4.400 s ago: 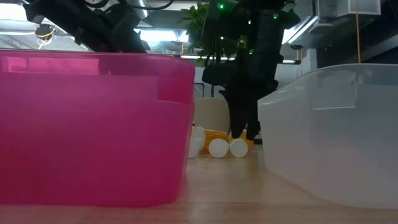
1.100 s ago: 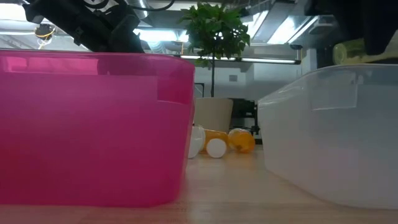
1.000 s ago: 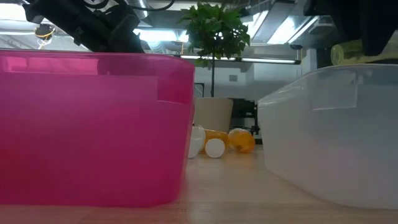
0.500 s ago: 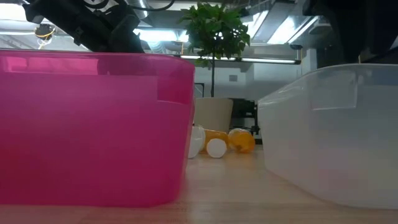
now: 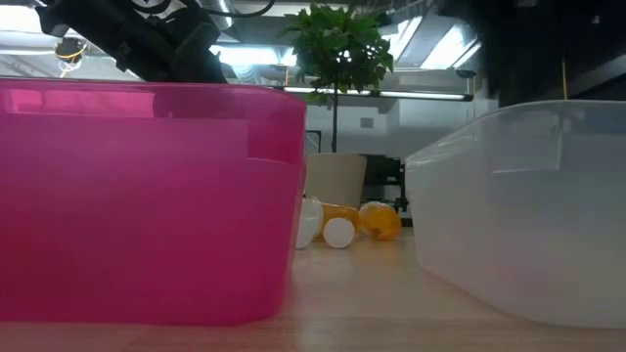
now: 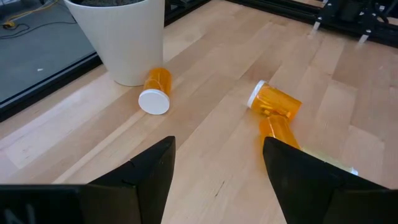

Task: Pick and place medicine bottles into bin by pill shape (circle, oval)
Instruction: Put the small yellow pill bottle into the transparent bin

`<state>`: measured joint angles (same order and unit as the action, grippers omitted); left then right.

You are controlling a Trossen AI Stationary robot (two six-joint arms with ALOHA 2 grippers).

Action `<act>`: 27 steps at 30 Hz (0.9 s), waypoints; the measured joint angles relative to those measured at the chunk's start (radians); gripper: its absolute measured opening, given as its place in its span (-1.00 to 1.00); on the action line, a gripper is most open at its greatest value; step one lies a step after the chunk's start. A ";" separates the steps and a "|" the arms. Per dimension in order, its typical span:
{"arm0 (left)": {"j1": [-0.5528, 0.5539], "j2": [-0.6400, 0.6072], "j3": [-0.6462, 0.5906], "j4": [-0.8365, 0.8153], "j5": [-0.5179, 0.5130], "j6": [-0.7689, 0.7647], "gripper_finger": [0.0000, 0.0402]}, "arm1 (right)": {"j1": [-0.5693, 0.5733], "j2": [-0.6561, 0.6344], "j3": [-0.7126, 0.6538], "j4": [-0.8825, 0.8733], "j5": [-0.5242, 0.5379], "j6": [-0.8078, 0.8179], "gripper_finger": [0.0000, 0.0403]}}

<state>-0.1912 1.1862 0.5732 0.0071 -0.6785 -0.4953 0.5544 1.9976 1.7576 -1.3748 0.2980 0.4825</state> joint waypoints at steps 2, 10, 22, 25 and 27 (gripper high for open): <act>0.000 0.000 0.000 0.000 0.000 0.000 0.18 | -0.009 0.000 0.000 0.010 0.133 -0.064 -0.01; 0.000 0.000 0.000 0.000 0.000 0.000 0.18 | -0.113 0.000 0.000 0.168 0.339 -0.074 -0.01; 0.000 0.000 0.000 0.000 0.000 0.000 0.18 | -0.294 0.014 -0.009 0.388 0.140 0.252 -0.01; 0.000 0.000 0.000 0.000 0.000 0.000 0.18 | -0.304 0.018 -0.042 0.399 0.134 0.363 -0.01; 0.000 0.000 0.000 -0.001 0.000 -0.001 0.18 | -0.309 0.018 -0.075 0.420 0.133 0.423 -0.01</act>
<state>-0.1909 1.1862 0.5732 0.0061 -0.6787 -0.4961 0.2458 2.0151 1.6822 -0.9549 0.4306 0.9060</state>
